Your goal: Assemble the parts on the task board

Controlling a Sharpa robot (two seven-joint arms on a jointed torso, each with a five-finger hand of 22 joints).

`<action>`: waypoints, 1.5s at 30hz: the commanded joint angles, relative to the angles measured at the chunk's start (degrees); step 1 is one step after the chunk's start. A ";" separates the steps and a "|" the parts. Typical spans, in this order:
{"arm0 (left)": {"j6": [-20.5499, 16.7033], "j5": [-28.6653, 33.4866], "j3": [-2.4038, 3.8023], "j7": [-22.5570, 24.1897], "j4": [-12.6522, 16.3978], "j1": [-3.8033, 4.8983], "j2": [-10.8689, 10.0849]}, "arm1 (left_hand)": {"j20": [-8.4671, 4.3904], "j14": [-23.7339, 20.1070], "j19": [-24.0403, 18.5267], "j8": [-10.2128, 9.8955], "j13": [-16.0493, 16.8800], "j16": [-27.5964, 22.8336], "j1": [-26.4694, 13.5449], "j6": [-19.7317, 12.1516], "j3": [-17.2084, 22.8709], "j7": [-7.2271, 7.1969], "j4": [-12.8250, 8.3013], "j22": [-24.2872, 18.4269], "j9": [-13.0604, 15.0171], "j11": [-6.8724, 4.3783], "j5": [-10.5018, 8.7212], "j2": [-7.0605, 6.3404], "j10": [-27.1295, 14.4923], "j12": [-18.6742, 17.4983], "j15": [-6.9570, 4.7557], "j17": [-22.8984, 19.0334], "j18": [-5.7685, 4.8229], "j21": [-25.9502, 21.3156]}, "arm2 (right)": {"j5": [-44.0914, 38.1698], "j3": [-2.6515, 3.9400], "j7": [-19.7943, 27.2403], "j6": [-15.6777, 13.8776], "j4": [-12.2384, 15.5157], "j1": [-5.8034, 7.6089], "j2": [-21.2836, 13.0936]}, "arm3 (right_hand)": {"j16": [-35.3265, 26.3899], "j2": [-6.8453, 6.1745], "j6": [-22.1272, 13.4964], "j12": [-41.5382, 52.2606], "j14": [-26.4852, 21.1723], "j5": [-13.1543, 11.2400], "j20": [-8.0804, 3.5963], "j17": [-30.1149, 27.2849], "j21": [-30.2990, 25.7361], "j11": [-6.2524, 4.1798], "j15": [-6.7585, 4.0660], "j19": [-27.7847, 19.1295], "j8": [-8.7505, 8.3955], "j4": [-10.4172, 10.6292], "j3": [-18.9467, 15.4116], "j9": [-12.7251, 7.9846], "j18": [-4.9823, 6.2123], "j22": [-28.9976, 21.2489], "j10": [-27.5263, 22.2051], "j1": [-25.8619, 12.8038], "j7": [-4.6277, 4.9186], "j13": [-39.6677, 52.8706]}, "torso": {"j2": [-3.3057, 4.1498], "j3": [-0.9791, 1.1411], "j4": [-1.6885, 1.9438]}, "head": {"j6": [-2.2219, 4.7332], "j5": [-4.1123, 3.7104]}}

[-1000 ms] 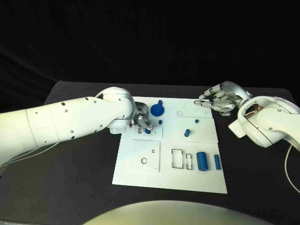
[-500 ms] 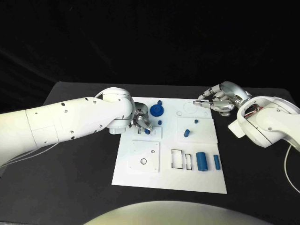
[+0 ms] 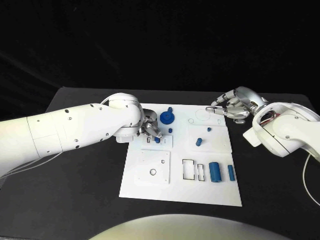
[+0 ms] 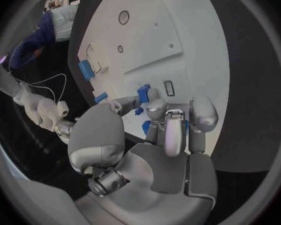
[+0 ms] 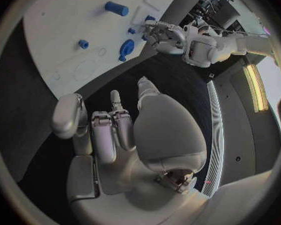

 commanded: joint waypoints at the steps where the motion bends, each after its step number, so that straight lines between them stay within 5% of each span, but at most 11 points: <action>1: 2.05 0.71 -0.33 -0.23 -0.03 -0.44 0.27 | -0.13 4.91 0.33 -0.38 -0.07 0.21 -0.56 0.12 -0.88 0.44 0.37 -0.05 -0.06 -0.03 -0.16 0.02 -0.15 0.25 -0.34 10.89 -0.62 -0.36 | -0.49 0.00 0.33 0.73 0.04 -0.05 0.03 | -0.18 0.04 -0.50 -0.19 5.13 -0.13 0.02 11.23 -0.35 0.00 0.14 -0.34 0.24 0.00 -0.21 0.05 1.03 -0.05 1.17 -0.38 -0.02 9.07 | -0.01 0.00 -0.01 | -0.03 0.01; 33: 1.49 0.30 -0.23 -0.21 1.38 -0.65 -0.64 | -0.11 4.92 0.41 -0.69 -0.03 0.21 -0.27 0.40 -4.97 0.44 2.25 0.00 -0.05 -0.01 -0.20 -0.02 -0.14 0.41 -0.32 10.92 -0.63 -0.41 | -0.69 0.00 0.54 0.90 -0.12 -0.27 0.07 | -0.22 0.16 -0.57 -0.17 5.11 -0.13 0.01 11.15 -0.38 -0.02 0.14 -0.33 0.40 0.02 -0.66 0.09 1.02 -0.02 1.19 -0.85 -0.03 9.09 | -0.04 0.01 0.00 | 0.05 0.12; 39: 0.73 -0.16 0.39 -0.20 2.54 -0.64 -1.74 | -0.11 4.92 0.38 -0.69 -0.10 0.21 -0.17 0.44 -5.16 0.42 2.30 -0.07 -0.04 -0.02 -0.19 -0.01 -0.16 0.38 -0.32 10.92 -0.61 -0.45 | -0.70 0.00 0.60 0.81 -0.21 -0.32 0.07 | -0.24 0.32 -0.60 -0.17 5.10 -0.12 0.01 11.09 -0.52 -0.02 0.13 -0.37 0.49 0.03 -0.91 0.12 1.05 -0.12 1.19 -1.15 -0.04 9.09 | -0.06 -0.01 0.04 | 0.33 0.09; 45: -0.16 -0.31 2.12 -0.20 4.00 -0.43 -3.13 | -0.12 4.92 0.32 -0.72 -0.11 0.21 -0.08 0.46 -5.60 0.42 2.50 -0.21 -0.04 -0.03 -0.19 -0.05 -0.15 0.39 -0.34 10.93 -0.58 -0.51 | -0.70 0.00 0.70 0.67 -0.67 -0.38 0.16 | -0.23 0.43 -0.65 -0.18 5.11 -0.12 0.00 11.14 -0.54 -0.02 0.12 -0.36 0.55 0.02 -1.10 0.14 1.05 -0.11 1.19 -1.38 -0.04 9.08 | -0.22 0.03 0.05 | 0.76 0.17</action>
